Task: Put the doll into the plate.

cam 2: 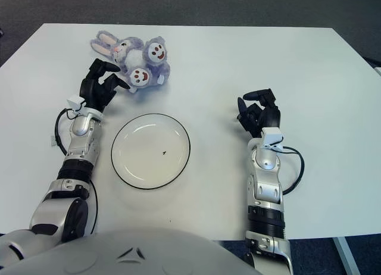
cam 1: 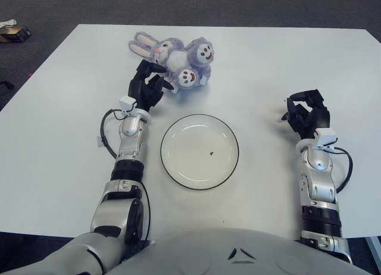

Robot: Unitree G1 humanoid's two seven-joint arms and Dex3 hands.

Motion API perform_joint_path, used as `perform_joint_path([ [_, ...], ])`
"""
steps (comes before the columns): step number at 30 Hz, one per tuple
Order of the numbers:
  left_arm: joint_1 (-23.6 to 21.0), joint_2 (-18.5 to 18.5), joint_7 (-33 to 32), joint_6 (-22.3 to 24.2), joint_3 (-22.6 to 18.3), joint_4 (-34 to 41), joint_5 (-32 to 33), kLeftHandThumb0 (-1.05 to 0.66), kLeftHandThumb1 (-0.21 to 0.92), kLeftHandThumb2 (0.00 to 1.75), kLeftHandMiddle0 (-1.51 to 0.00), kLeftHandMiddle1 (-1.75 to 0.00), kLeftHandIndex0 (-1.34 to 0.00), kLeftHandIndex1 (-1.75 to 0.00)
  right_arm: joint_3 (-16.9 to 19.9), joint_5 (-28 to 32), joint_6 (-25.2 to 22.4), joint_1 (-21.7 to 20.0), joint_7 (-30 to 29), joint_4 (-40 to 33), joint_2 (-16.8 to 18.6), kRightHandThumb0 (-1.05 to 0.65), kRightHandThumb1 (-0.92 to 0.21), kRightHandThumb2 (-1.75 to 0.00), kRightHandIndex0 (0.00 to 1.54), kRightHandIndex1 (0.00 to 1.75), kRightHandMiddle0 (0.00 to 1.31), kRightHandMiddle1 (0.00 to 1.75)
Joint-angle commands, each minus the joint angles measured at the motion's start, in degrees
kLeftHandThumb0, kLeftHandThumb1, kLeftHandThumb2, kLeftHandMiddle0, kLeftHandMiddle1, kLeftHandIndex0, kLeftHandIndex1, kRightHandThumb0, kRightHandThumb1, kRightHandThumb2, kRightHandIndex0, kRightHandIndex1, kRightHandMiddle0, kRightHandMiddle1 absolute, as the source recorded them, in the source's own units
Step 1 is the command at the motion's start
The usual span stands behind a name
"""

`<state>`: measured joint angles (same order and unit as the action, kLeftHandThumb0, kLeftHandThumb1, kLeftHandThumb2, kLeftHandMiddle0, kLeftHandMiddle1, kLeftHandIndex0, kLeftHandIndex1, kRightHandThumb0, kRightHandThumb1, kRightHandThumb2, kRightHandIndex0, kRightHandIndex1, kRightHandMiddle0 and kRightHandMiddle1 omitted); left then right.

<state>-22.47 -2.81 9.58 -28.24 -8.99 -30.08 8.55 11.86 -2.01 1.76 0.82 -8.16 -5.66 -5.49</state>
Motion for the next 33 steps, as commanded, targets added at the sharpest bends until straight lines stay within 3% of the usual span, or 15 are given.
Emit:
perform_joint_path([
  [1, 0.75, 0.21, -2.04, -2.04, 0.01, -2.61, -1.70, -0.35, 0.92, 0.34, -0.79, -1.42, -0.40, -1.54, -0.91, -1.86, -1.25, -0.61, 2.33, -2.33, -3.25, -0.36, -0.92, -0.34, 0.80, 1.65, 0.39, 1.56],
  [5, -0.40, -0.28, -5.59, -6.01, 0.24, -5.17, -5.43, -0.35, 0.92, 0.33, -0.79, -1.42, -0.40, -1.54, -1.82, -2.97, -2.19, -1.31, 4.29, -4.74, -4.84, -0.36, -0.92, -0.34, 0.80, 1.65, 0.39, 1.56],
  [11, -0.98, -0.39, -6.53, -7.60, 0.38, -6.80, -6.05, -0.35, 0.92, 0.33, -0.78, -1.42, -0.40, -1.54, -1.88, -3.00, -2.84, -1.26, 4.54, -5.27, -5.00, -0.36, -0.92, -0.35, 0.80, 1.65, 0.39, 1.56],
  [15, -3.92, -2.82, -16.48, -16.26, 1.58, -11.63, -16.34, -0.35, 0.92, 0.32, -0.78, -1.42, -0.41, -1.53, -3.55, -4.00, -7.53, -1.85, 6.99, -10.66, -6.50, -0.36, -0.92, -0.34, 0.80, 1.68, 0.39, 1.55],
  [19, -5.52, -3.89, -18.74, -20.65, 2.17, -15.37, -18.15, -0.35, 0.92, 0.32, -0.77, -1.42, -0.41, -1.52, -3.74, -4.31, -8.11, -1.80, 7.43, -11.01, -6.58, -0.36, -0.92, -0.33, 0.80, 1.71, 0.40, 1.54],
  [25, -6.70, -4.45, -20.58, -23.36, 2.69, -18.55, -19.05, -0.36, 0.92, 0.32, -0.76, -1.42, -0.41, -1.52, -3.78, -4.33, -8.62, -1.77, 7.53, -11.35, -6.62, -0.36, -0.92, -0.32, 0.80, 1.72, 0.41, 1.53],
  [26, -7.95, -5.75, -22.42, -26.95, 3.01, -20.26, -21.23, -0.36, 0.92, 0.32, -0.76, -1.42, -0.41, -1.52, -4.10, -4.59, -8.31, -1.83, 7.44, -10.83, -6.51, -0.36, -0.92, -0.32, 0.80, 1.72, 0.41, 1.53],
  [29, -10.98, -8.84, -28.37, -34.79, 3.89, -24.30, -27.47, -0.12, 0.92, 0.28, -0.60, -1.39, -0.38, -1.45, -4.86, -5.29, -7.73, -1.85, 7.32, -9.84, -6.39, -0.36, -0.92, -0.31, 0.80, 1.73, 0.42, 1.52],
  [33, -13.11, -10.76, -35.51, -37.99, 4.97, -27.80, -33.14, -0.04, 0.92, 0.28, -0.50, -1.39, -0.38, -1.45, -5.29, -5.72, -7.73, -1.88, 7.25, -9.60, -6.54, -0.36, -0.92, -0.30, 0.80, 1.74, 0.43, 1.51],
])
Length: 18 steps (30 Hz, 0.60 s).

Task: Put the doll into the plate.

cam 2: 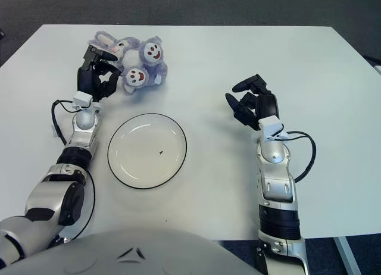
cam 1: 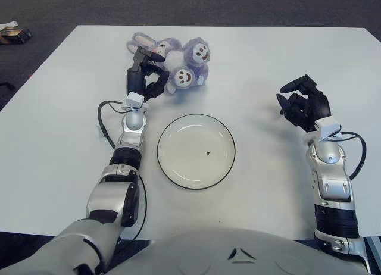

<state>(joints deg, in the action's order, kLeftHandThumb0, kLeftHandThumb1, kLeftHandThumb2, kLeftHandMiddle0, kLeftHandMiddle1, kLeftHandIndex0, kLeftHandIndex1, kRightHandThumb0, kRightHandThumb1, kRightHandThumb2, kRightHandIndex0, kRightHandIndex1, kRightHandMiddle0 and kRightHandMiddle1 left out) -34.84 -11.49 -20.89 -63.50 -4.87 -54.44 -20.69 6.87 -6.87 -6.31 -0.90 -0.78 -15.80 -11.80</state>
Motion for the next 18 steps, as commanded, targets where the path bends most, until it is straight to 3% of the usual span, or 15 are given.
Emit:
perform_joint_path([
  [1, -1.09, -2.38, -6.47, -3.19, 1.14, -4.15, -4.92, -0.02, 0.92, 0.28, -0.48, -1.39, -0.38, -1.46, -0.33, -0.91, 0.34, -0.18, -0.13, 0.57, -0.23, -0.36, -0.92, -0.30, 0.80, 1.74, 0.43, 1.51],
  [7, -2.35, -3.45, -12.58, -4.46, 3.10, -6.79, -8.57, -0.01, 0.92, 0.28, -0.46, -1.39, -0.38, -1.46, -0.29, -1.09, 0.37, -0.22, -0.07, 0.61, -0.10, -0.36, -0.92, -0.30, 0.80, 1.75, 0.44, 1.50],
  [11, -6.31, -7.79, -28.16, -2.41, 6.39, -6.05, -19.84, -0.01, 0.92, 0.29, -0.43, -1.38, -0.39, -1.48, -1.13, -2.32, -0.43, -0.22, 0.75, 0.39, -1.15, -0.36, -0.92, -0.29, 0.81, 1.75, 0.44, 1.50],
  [18, -9.07, -11.17, -39.01, 0.87, 12.53, -7.76, -27.96, 0.00, 0.92, 0.34, -0.36, -1.40, -0.35, -1.56, -1.34, -2.52, 0.03, -0.19, 1.21, 0.75, -1.60, -0.36, -0.92, -0.29, 0.81, 1.75, 0.45, 1.49],
])
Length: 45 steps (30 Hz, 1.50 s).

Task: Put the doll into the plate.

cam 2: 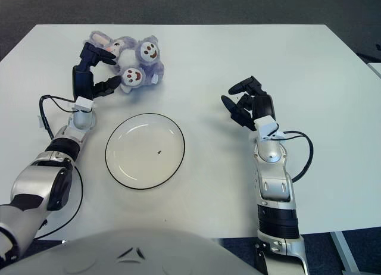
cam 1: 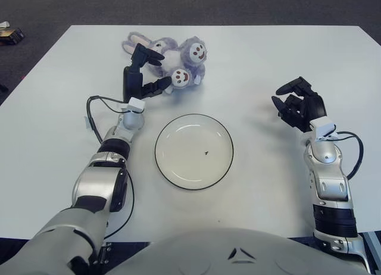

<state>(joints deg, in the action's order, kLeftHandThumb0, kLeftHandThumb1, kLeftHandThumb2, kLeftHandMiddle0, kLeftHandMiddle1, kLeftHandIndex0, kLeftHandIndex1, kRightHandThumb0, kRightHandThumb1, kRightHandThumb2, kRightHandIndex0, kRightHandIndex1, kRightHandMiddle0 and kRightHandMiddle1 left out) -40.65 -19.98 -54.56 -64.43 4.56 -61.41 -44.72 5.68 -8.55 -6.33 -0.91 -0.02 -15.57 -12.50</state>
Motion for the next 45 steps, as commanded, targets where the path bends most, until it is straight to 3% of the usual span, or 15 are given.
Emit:
perform_joint_path([
  [1, -3.80, -3.36, -6.40, 2.73, 4.28, -1.05, -5.13, 0.00, 0.92, 0.35, -0.35, -1.41, -0.34, -1.57, -0.19, -0.85, 0.16, -0.18, 0.58, 0.63, -0.99, -0.36, -0.92, -0.29, 0.81, 1.75, 0.45, 1.49],
  [2, -4.50, -4.36, -7.43, 4.30, 5.81, -1.21, -6.79, 0.00, 0.92, 0.36, -0.34, -1.42, -0.32, -1.59, -0.26, -0.84, 0.22, -0.19, 0.75, 0.74, -1.10, -0.36, -0.92, -0.29, 0.81, 1.75, 0.45, 1.49],
  [3, -5.25, -5.32, -8.20, 5.47, 7.21, -1.32, -8.16, -0.07, 0.92, 0.37, -0.33, -1.30, -0.32, -1.59, -0.31, -0.83, 0.24, -0.18, 0.88, 0.82, -1.19, -0.36, -0.92, -0.29, 0.81, 1.75, 0.45, 1.49],
  [5, -6.78, -7.00, -8.82, 6.48, 9.45, -1.65, -9.66, -0.24, 0.92, 0.37, -0.41, -0.83, -0.33, -1.59, -0.42, -0.85, 0.16, -0.20, 1.05, 0.92, -1.32, -0.36, -0.92, -0.29, 0.82, 1.75, 0.45, 1.49],
  [6, -7.47, -7.70, -8.79, 6.57, 10.32, -1.82, -9.99, -0.26, 0.91, 0.34, -0.42, -0.75, -0.30, -1.45, -0.45, -0.88, 0.13, -0.19, 1.13, 0.96, -1.37, -0.36, -0.92, -0.29, 0.82, 1.75, 0.45, 1.49],
  [8, -8.26, -8.43, -9.23, 6.74, 11.64, -2.19, -10.24, -0.31, 0.92, 0.23, -0.49, -0.45, -0.31, -0.98, -0.47, -0.90, 0.11, -0.18, 1.21, 1.00, -1.41, -0.36, -0.92, -0.28, 0.82, 1.75, 0.45, 1.49],
  [11, -8.67, -8.70, -10.38, 6.94, 13.09, -2.69, -10.05, -0.33, 0.92, 0.18, -0.54, -0.29, -0.32, -0.74, -0.46, -0.91, 0.14, -0.19, 1.23, 1.03, -1.40, -0.36, -0.92, -0.28, 0.82, 1.75, 0.45, 1.49],
  [18, -11.16, -10.22, -8.04, 7.06, 15.05, -2.51, -8.61, -0.37, 0.92, 0.16, -0.52, -0.14, -0.25, -0.62, -0.70, -1.38, 0.19, -0.21, 1.67, 1.46, -1.72, -0.36, -0.92, -0.28, 0.83, 1.75, 0.45, 1.49],
  [28, -11.57, -10.73, -7.51, 7.36, 16.25, -2.40, -7.18, -0.38, 0.92, 0.17, -0.52, -0.08, -0.20, -0.65, -0.69, -1.62, 0.26, -0.29, 1.79, 1.60, -1.60, -0.36, -0.92, -0.28, 0.83, 1.75, 0.45, 1.49],
  [32, -14.86, -13.80, -1.97, 7.22, 16.92, -3.08, -6.71, -0.44, 0.92, 0.18, -0.48, -0.05, -0.18, -0.64, -1.01, -1.73, 0.99, -0.23, 1.89, 2.68, -1.65, -0.36, -0.92, -0.28, 0.83, 1.75, 0.45, 1.49],
  [43, -16.61, -14.77, 3.92, 7.84, 17.90, -3.91, -5.14, -0.50, 0.92, 0.19, -0.42, -0.01, -0.14, -0.54, -1.25, -1.86, 1.37, -0.34, 1.97, 3.27, -1.80, -0.36, -0.92, -0.28, 0.84, 1.75, 0.46, 1.48],
  [45, -17.66, -15.22, 5.99, 9.30, 19.29, -4.63, -6.16, -0.58, 0.92, 0.11, -0.36, 0.00, -0.14, -0.43, -1.45, -2.02, 1.52, -0.35, 2.16, 3.48, -2.01, -0.36, -0.92, -0.28, 0.84, 1.75, 0.46, 1.48],
])
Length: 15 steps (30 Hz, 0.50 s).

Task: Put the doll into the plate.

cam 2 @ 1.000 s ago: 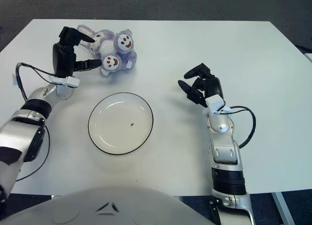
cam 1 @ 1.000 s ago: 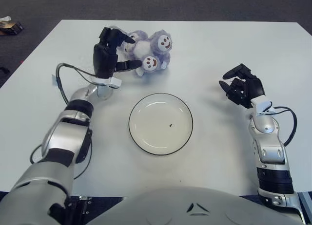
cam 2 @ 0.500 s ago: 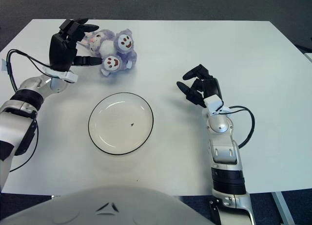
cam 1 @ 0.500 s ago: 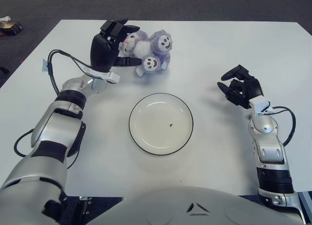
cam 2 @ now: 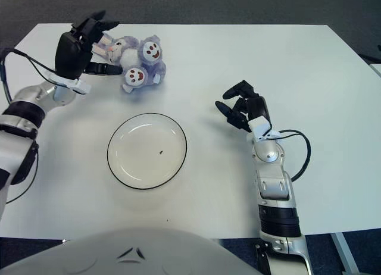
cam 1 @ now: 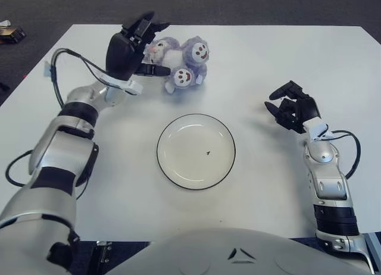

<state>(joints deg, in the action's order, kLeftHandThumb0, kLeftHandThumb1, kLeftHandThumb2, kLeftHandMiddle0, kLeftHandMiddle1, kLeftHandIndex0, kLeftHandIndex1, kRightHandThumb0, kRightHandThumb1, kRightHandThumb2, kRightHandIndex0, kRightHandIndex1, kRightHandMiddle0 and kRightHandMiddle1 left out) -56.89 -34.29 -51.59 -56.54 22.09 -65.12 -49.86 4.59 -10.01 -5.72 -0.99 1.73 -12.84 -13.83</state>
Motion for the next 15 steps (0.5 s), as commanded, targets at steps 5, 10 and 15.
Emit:
perform_joint_path([
  [5, -2.43, -1.18, 4.61, 3.21, 3.30, -1.68, -1.41, -0.64, 0.90, 0.02, -0.30, 0.00, -0.16, -0.29, -0.56, -0.76, 1.04, -0.33, 0.55, 0.95, -0.92, -0.36, -0.92, -0.28, 0.84, 1.75, 0.46, 1.48],
  [10, -2.50, -1.26, 4.83, 3.46, 3.80, -1.64, -0.90, -0.65, 0.89, 0.00, -0.29, 0.00, -0.19, -0.21, -0.62, -0.74, 1.09, -0.34, 0.49, 1.01, -0.97, -0.36, -0.92, -0.28, 0.84, 1.75, 0.46, 1.48],
  [15, -5.49, -2.16, 14.63, 1.57, 4.65, -3.76, 0.43, -0.64, 0.84, 0.00, -0.28, 0.00, -0.20, -0.17, -0.65, -0.82, 1.24, 0.18, 0.54, 0.76, -1.14, -0.36, -0.92, -0.28, 0.84, 1.75, 0.46, 1.48],
])
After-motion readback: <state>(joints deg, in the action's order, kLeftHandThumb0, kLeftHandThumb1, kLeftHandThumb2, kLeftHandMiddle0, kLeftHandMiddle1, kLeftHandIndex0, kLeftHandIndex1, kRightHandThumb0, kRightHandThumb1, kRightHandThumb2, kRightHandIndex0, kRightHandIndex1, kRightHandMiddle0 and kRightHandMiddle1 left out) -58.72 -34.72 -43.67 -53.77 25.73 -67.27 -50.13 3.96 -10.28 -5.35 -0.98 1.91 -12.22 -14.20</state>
